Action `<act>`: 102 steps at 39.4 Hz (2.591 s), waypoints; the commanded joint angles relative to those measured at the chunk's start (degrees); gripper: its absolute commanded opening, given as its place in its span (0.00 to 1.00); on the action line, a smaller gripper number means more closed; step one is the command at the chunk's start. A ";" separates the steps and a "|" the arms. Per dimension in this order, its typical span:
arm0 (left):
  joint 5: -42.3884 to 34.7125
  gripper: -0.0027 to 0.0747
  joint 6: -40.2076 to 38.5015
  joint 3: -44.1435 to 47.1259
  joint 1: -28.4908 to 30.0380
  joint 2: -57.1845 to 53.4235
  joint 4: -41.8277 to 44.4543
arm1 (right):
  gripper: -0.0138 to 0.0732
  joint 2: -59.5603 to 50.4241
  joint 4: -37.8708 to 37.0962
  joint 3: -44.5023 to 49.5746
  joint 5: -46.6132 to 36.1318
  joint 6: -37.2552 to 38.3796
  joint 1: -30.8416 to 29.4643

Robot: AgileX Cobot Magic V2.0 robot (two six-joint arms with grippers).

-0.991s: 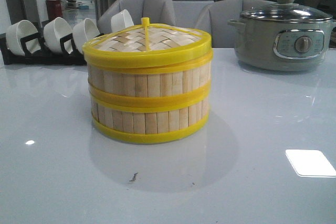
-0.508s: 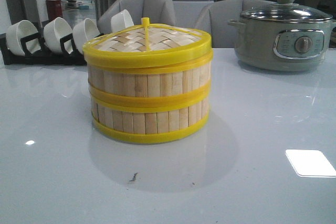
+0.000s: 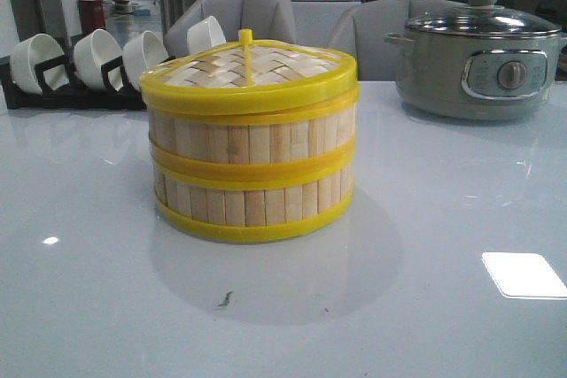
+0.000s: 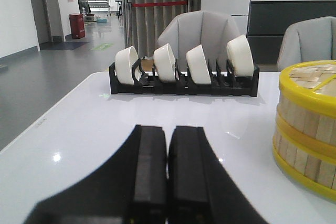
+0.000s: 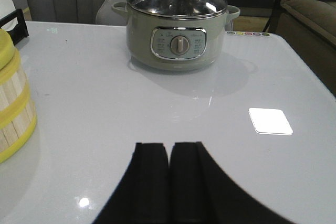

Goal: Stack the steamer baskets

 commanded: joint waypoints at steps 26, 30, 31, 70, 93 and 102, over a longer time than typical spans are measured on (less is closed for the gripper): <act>-4.24 0.14 0.03 0.01 0.08 -0.87 -0.11 | 0.19 0.22 -0.55 -1.67 -5.15 -0.08 -0.32; -4.24 0.14 0.03 0.01 0.08 -0.87 -0.11 | 0.19 0.22 -0.55 -1.67 -5.15 -0.08 -0.32; -4.24 0.14 0.03 0.01 0.08 -0.87 -0.11 | 0.19 0.22 -0.55 -1.67 -5.15 -0.08 -0.32; -4.24 0.14 0.03 0.01 0.08 -0.87 -0.11 | 0.19 -19.17 -0.26 15.74 -5.34 -0.08 -0.32; -4.24 0.14 0.03 0.01 0.08 -0.87 -0.11 | 0.19 -19.15 -0.26 15.74 -5.35 -0.08 -0.32; -4.24 0.14 0.03 0.01 0.08 -0.87 -0.11 | 0.19 -19.15 -0.26 15.74 -5.37 -0.08 -0.32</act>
